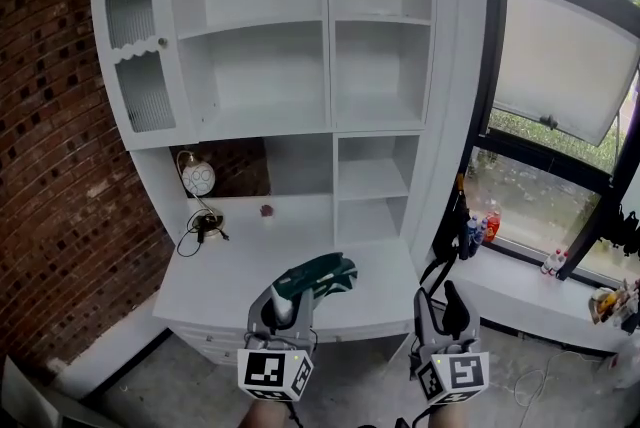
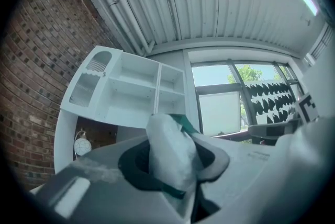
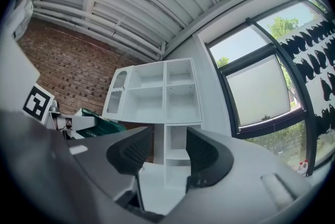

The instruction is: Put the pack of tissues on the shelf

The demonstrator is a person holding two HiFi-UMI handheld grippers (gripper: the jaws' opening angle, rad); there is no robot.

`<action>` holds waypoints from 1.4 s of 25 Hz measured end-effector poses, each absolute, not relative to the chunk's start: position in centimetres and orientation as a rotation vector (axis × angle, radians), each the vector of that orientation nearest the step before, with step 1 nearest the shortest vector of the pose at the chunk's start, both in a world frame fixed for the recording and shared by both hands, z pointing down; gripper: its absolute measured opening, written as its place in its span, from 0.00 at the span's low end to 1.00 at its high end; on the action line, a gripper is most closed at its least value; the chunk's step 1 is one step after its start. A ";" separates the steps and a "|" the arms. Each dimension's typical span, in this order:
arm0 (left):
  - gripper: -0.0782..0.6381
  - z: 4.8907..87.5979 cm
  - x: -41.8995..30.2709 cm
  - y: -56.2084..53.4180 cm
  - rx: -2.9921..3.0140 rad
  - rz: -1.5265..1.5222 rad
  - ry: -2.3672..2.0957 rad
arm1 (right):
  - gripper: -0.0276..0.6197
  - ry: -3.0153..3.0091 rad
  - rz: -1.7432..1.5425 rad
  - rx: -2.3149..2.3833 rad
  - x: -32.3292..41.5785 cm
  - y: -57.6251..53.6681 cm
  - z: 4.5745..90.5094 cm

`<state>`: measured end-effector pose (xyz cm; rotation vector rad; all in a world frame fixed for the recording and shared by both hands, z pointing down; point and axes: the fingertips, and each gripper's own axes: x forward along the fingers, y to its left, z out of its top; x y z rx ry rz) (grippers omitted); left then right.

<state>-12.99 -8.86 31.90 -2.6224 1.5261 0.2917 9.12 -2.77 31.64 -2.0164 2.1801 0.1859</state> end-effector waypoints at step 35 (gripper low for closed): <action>0.27 31.3 -1.4 -25.0 -2.563 0.317 1.617 | 0.34 2.322 0.185 -1.835 19.1 -22.2 30.9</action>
